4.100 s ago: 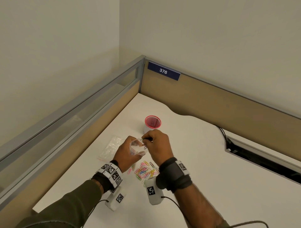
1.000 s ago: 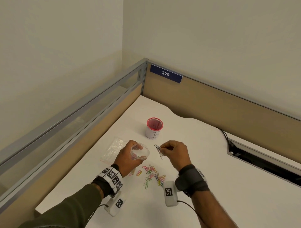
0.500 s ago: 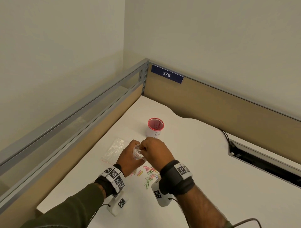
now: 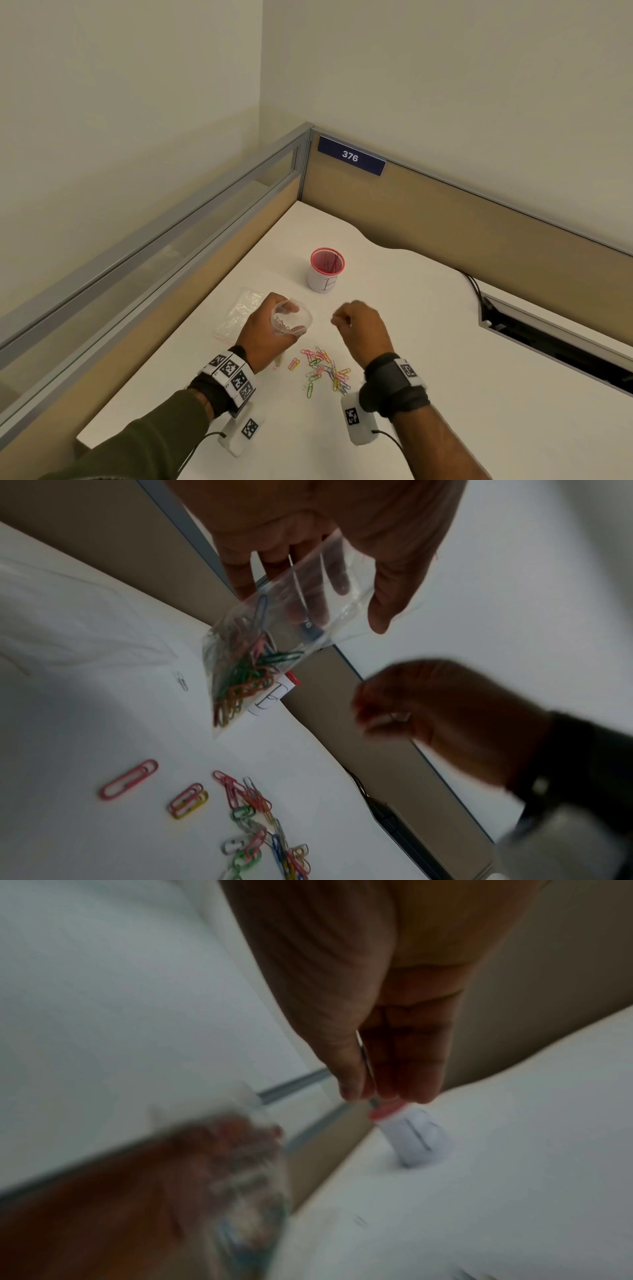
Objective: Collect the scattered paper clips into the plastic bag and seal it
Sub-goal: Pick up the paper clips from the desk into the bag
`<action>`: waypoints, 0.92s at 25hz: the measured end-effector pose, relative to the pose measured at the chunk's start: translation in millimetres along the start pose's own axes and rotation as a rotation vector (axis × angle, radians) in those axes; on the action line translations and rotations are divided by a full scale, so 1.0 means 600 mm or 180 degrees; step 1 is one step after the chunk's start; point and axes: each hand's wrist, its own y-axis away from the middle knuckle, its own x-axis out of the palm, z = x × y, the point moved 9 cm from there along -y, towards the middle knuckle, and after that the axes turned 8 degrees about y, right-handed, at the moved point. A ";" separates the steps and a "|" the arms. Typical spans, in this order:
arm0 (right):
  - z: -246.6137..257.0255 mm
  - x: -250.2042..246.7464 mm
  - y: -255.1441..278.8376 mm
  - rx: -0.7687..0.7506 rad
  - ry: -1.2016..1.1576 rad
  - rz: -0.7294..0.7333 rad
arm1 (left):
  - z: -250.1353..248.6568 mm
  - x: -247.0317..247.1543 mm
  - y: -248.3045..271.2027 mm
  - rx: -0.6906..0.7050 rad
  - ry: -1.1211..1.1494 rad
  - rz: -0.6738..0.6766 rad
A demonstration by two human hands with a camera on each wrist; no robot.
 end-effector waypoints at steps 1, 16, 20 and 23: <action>-0.033 0.040 0.005 0.0158 0.0228 0.0288 | -0.001 -0.007 0.000 0.0023 0.0043 -0.0032; 0.123 0.246 0.035 -0.1365 0.1035 0.0741 | -0.008 -0.041 -0.008 0.0094 0.0061 -0.0224; 0.123 0.258 0.037 -0.1446 0.1175 0.0793 | -0.003 -0.049 -0.011 0.0100 0.0070 -0.0222; 0.078 0.244 0.038 -0.1257 0.1251 0.0805 | -0.002 -0.053 -0.010 0.0102 0.0102 -0.0283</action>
